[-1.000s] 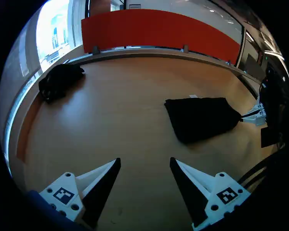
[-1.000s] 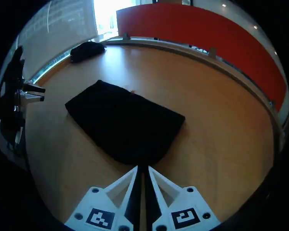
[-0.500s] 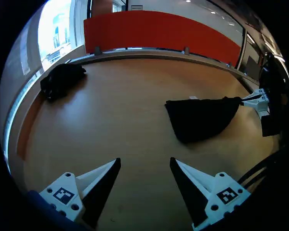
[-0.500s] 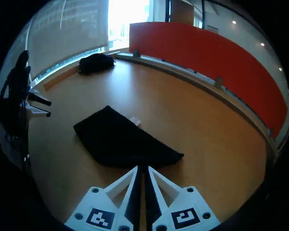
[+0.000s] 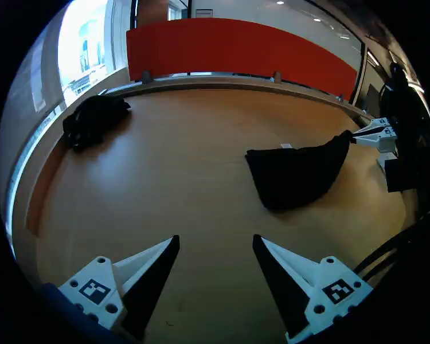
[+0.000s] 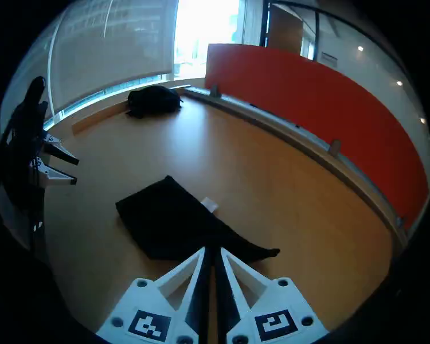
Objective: Fold towel
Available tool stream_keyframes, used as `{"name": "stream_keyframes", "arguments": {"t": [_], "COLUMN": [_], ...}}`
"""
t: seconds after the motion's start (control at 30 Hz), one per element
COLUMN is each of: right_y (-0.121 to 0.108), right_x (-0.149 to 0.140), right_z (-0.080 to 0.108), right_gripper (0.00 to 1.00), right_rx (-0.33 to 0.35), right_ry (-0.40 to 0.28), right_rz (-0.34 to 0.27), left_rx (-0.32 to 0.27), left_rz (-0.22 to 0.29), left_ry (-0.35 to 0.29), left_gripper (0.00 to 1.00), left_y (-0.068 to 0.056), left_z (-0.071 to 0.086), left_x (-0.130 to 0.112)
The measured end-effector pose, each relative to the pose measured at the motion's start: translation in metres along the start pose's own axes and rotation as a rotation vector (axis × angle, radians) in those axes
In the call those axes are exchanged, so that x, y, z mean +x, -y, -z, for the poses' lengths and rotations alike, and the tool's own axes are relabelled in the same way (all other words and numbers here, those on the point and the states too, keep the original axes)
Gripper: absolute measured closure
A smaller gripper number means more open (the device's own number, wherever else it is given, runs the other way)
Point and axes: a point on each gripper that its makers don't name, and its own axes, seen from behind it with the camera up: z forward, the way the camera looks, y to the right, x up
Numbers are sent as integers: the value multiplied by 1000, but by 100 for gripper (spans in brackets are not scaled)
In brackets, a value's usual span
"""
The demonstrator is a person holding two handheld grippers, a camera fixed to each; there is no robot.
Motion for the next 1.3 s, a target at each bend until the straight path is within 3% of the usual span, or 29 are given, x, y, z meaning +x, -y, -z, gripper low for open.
{"name": "stream_keyframes", "arguments": {"t": [0.27,0.67,1.07,1.3], "right_y": [10,42,101,145], "right_x": [17,49,56,28], "right_z": [-8,-32,-69,-106], "right_gripper": [96,96,96,96], "right_rx": [29,114,235,325], "right_ry": [-2,10,61,143], "right_rz": [39,154,236,253], "left_rx": [9,29,45,63], "left_rz": [9,36,77,106], "left_ry": [-8,-23,-33,-36], "left_gripper": [6,6,6,6], "left_y": [6,13,18,22], "left_z": [8,22,40,45], "left_x": [0,-7,-21,-29]}}
